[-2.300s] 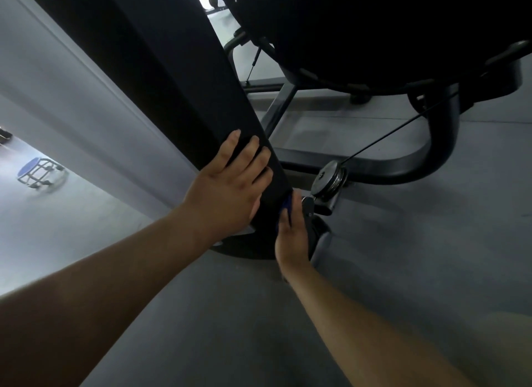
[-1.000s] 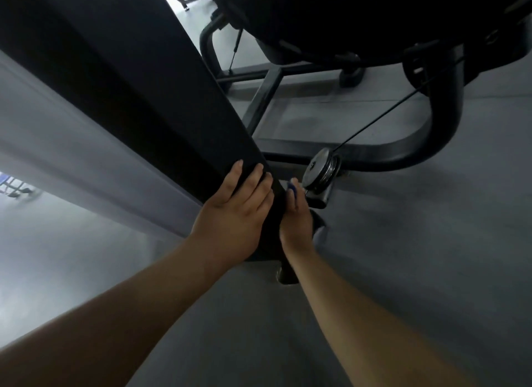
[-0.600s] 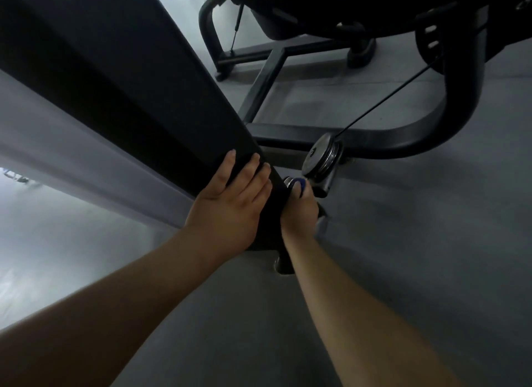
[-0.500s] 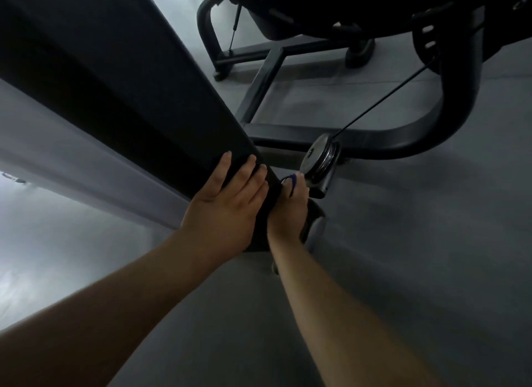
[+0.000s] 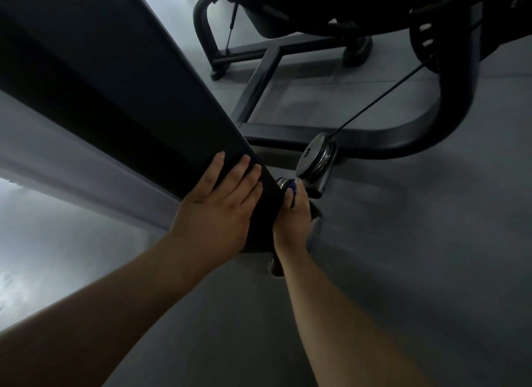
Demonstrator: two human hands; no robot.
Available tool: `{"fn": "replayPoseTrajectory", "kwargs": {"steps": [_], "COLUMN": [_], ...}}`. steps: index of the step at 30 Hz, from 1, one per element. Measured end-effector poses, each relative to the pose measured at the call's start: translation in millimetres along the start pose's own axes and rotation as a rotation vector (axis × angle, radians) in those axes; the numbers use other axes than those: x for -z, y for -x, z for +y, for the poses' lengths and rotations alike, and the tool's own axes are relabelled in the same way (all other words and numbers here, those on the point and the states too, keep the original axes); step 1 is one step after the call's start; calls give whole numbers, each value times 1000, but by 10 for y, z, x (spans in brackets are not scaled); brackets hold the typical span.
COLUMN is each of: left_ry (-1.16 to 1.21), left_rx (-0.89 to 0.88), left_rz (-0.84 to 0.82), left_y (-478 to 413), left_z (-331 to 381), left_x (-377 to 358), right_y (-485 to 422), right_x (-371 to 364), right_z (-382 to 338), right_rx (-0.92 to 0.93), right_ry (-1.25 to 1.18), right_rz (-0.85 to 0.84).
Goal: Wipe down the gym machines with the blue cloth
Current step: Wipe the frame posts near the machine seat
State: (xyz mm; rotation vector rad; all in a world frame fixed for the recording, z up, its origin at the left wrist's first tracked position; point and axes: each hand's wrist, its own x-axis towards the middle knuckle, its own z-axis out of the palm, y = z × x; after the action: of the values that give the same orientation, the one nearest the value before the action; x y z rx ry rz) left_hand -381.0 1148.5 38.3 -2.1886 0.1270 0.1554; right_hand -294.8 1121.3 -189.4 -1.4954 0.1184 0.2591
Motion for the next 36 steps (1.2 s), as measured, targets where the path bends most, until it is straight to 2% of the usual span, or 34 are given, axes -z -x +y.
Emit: {"fn": "replayPoseTrajectory", "kwargs": {"steps": [6,10,13,18,22,28,33,36], "left_ry": [6,-22,-38,-18,-7,10,-15,-34], "left_rx": [-8,0,10,-9,-2,-21,-29,-40], "left_rz": [16,2,-22,-4,11,30,25,18], "left_y": [-10,-20,-38,-16,2,4,20,6], "left_z": [-19,19,56,23,23,-19,-3,6], "left_x": [-3,2,6,-18,-27,-60,-84,-90], "right_y": [-217,183,276,-50,239,120,62,285], "right_x": [111,96,48,115,57,88,174,47], "right_z": [-35,140,170,90,42,-243,-14,-205], "right_rx": [-141,-24,-19,-173,-118,-11,-81,-27], "right_ry": [78,86,69,184,27,-51,-84,-174], "right_rz": [-46,22,14,-44,34,107,223,121]}}
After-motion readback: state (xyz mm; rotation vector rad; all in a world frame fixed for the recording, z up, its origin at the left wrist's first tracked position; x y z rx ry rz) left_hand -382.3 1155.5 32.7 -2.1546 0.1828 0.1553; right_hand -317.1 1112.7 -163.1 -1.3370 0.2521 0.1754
